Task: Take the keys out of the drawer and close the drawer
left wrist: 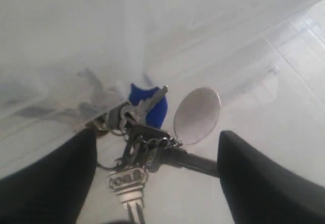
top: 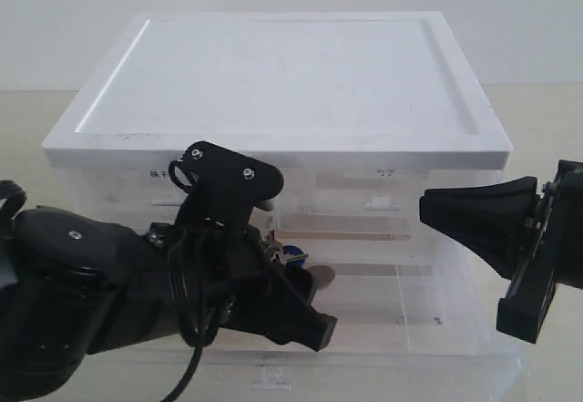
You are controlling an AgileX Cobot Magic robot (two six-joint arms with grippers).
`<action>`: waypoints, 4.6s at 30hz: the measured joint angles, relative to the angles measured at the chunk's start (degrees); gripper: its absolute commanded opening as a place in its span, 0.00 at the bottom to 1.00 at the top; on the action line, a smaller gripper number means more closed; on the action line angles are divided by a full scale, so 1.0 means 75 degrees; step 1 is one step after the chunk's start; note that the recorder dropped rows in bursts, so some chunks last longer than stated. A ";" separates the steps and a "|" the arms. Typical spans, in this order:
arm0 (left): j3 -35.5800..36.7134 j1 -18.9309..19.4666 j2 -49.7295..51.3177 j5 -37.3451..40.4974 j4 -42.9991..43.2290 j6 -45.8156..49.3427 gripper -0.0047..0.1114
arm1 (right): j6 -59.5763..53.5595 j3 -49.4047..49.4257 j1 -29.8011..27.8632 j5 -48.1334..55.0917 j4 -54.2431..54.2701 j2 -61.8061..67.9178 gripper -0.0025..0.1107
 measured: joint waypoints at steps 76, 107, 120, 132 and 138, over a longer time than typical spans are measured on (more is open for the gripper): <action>0.0539 0.0080 -0.1045 0.0940 -0.0001 0.0962 0.57 | 0.0139 0.0000 0.0000 0.0000 -0.0102 0.0000 0.02; -0.0043 0.0218 0.0198 0.0697 0.0090 0.1320 0.08 | 0.0139 0.0000 0.0000 0.0000 -0.0102 0.0000 0.02; 0.0141 0.0218 -0.1249 0.0949 -0.0056 0.1623 0.08 | 0.0139 0.0000 0.0000 0.0000 -0.0102 0.0000 0.02; 0.0129 -0.0723 -0.2842 0.1212 -0.0056 0.2047 0.08 | 0.0139 0.0000 0.0000 0.0000 -0.0102 0.0000 0.02; 0.0129 -0.1602 -0.3353 0.1212 -0.0042 0.2150 0.08 | 0.0139 0.0000 0.0000 0.0000 -0.0102 0.0000 0.02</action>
